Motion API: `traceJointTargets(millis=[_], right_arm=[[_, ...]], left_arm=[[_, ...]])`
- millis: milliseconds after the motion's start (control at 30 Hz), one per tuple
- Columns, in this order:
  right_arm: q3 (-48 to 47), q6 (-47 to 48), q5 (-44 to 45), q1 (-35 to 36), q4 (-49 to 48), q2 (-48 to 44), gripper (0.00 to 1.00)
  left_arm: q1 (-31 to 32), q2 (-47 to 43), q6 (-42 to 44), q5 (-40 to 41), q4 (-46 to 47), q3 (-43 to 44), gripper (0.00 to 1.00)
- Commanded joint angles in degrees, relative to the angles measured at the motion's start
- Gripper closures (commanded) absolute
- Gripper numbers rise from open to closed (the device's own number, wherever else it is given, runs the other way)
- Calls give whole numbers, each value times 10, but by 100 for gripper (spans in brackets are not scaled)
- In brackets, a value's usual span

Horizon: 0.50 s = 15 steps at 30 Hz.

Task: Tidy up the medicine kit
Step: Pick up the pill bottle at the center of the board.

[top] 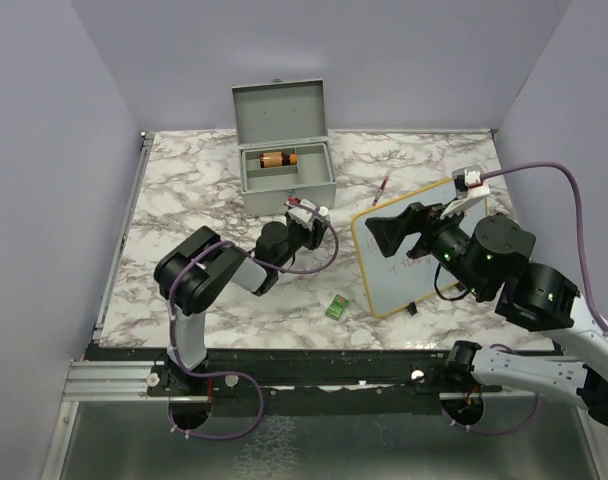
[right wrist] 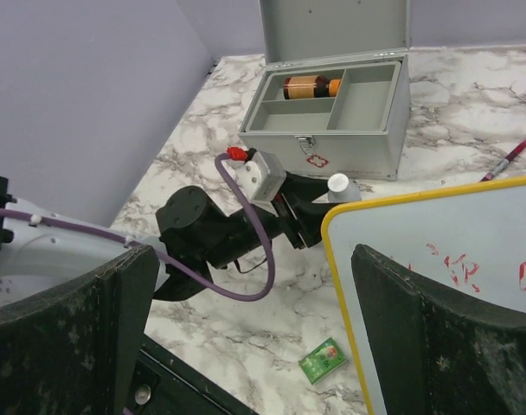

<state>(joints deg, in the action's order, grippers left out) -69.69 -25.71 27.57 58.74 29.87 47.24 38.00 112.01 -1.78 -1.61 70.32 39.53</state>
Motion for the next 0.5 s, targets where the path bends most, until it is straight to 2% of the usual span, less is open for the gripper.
traceJointTargets(millis=[0, 200, 267, 467], right_arm=[[12, -11, 6, -3, 7, -15, 0], [12, -10, 3, -3, 11, -20, 0], [15, -14, 1, -3, 10, -22, 0], [24, -19, -9, -3, 1, -25, 0]], left_arm=[[2, -96, 12, 1, -17, -20, 74], [2, -215, 37, 53, -157, -22, 73], [2, -248, 59, 70, -225, -14, 71], [-3, -350, 133, 144, -352, 8, 73]])
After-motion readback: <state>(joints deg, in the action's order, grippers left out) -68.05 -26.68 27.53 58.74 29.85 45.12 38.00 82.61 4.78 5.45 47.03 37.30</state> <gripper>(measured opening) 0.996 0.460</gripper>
